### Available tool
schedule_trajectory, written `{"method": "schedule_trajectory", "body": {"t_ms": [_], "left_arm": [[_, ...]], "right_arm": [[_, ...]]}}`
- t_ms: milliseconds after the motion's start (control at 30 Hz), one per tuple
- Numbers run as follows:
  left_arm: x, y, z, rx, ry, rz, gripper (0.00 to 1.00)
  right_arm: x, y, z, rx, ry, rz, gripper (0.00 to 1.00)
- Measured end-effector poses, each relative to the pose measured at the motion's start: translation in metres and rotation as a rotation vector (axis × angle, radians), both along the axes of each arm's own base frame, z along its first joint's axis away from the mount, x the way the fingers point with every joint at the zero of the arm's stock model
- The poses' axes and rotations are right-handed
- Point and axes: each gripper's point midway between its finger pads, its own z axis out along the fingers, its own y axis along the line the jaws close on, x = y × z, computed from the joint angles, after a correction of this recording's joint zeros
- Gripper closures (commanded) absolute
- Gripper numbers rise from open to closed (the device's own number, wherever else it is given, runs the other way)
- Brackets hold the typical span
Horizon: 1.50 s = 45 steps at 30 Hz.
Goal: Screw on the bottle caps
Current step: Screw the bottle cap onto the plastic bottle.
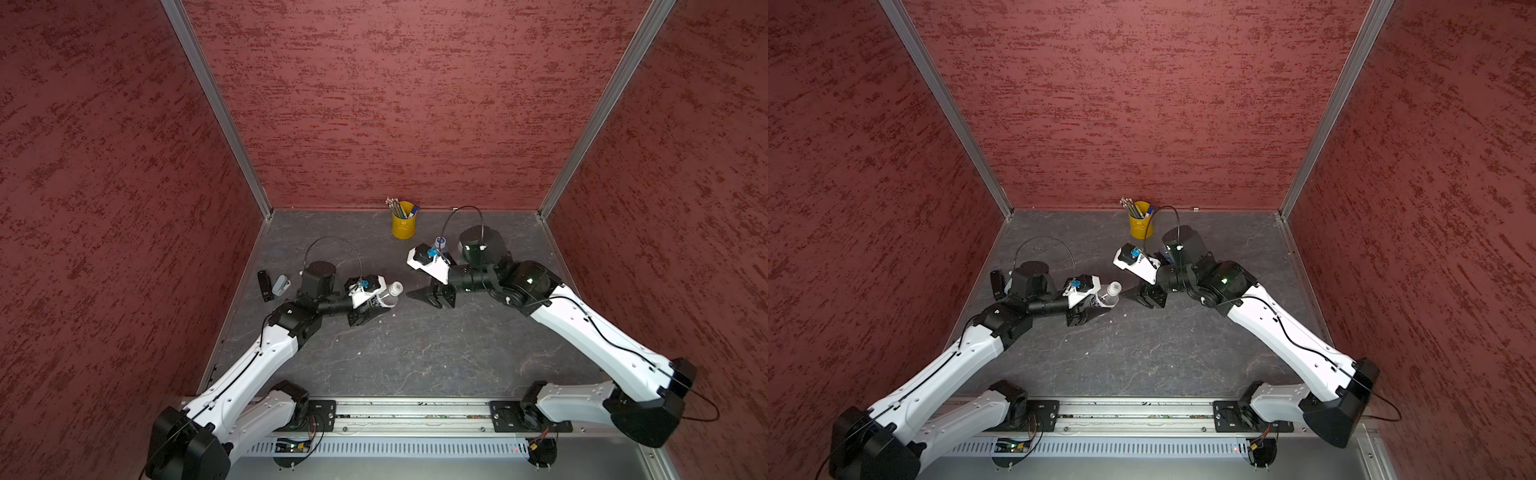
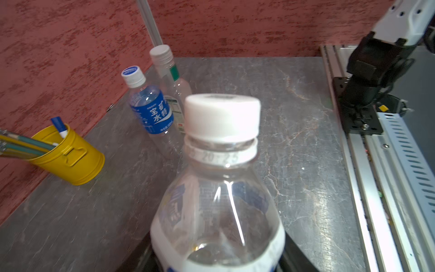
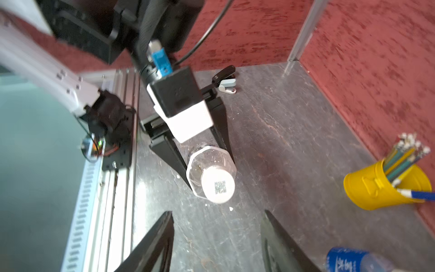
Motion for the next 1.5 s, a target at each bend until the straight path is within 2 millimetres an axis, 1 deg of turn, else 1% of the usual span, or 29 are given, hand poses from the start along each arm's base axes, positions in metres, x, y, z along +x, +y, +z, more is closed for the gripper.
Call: {"method": "schedule_trajectory", "body": {"t_ms": [100,167,233,300,433,567,767,900,1000,1100,1167,1300,1400,1500], "left_arm": [[-0.005,-0.004,0.004,-0.005,0.01,-0.046,0.5],[-0.007,-0.005,0.005,-0.005,0.014,-0.066,0.5],[-0.009,-0.006,0.004,-0.006,0.018,-0.079,0.5],[-0.011,-0.006,0.004,-0.005,0.021,-0.088,0.5],[-0.014,-0.007,0.003,-0.008,0.027,-0.104,0.5],[-0.016,-0.008,0.004,-0.01,0.027,-0.111,0.51],[-0.017,-0.009,0.004,-0.011,0.027,-0.119,0.51],[-0.017,-0.009,0.003,-0.008,0.029,-0.116,0.5],[-0.017,-0.009,0.002,-0.003,0.036,-0.108,0.52],[-0.013,-0.008,-0.002,0.024,0.022,-0.062,0.52],[-0.008,-0.006,-0.006,0.048,-0.011,-0.007,0.52],[0.005,0.001,-0.014,0.108,-0.11,0.118,0.52],[0.012,0.005,-0.021,0.142,-0.191,0.192,0.53],[0.015,0.004,-0.024,0.182,-0.283,0.231,0.53]], "right_arm": [[-0.002,0.004,-0.006,-0.081,-0.101,0.142,0.44],[-0.002,0.008,-0.004,-0.11,-0.152,0.22,0.47],[-0.002,0.011,-0.003,-0.125,-0.189,0.278,0.48],[-0.001,0.014,-0.005,-0.138,-0.211,0.314,0.47],[-0.003,0.015,-0.019,-0.176,-0.21,0.368,0.46],[-0.001,0.021,-0.023,-0.202,-0.202,0.406,0.49],[-0.005,0.022,-0.027,-0.221,-0.181,0.438,0.65],[-0.005,0.023,-0.028,-0.236,-0.143,0.439,0.85],[-0.003,0.024,-0.03,-0.247,-0.081,0.41,0.99],[0.002,0.026,-0.034,-0.257,0.038,0.314,1.0],[0.008,0.025,-0.04,-0.27,0.161,0.187,1.0],[0.021,0.027,-0.054,-0.255,0.439,-0.153,1.0],[0.027,0.027,-0.063,-0.142,0.657,-0.423,1.0],[0.029,0.025,-0.068,0.039,0.911,-0.692,1.0]]}}
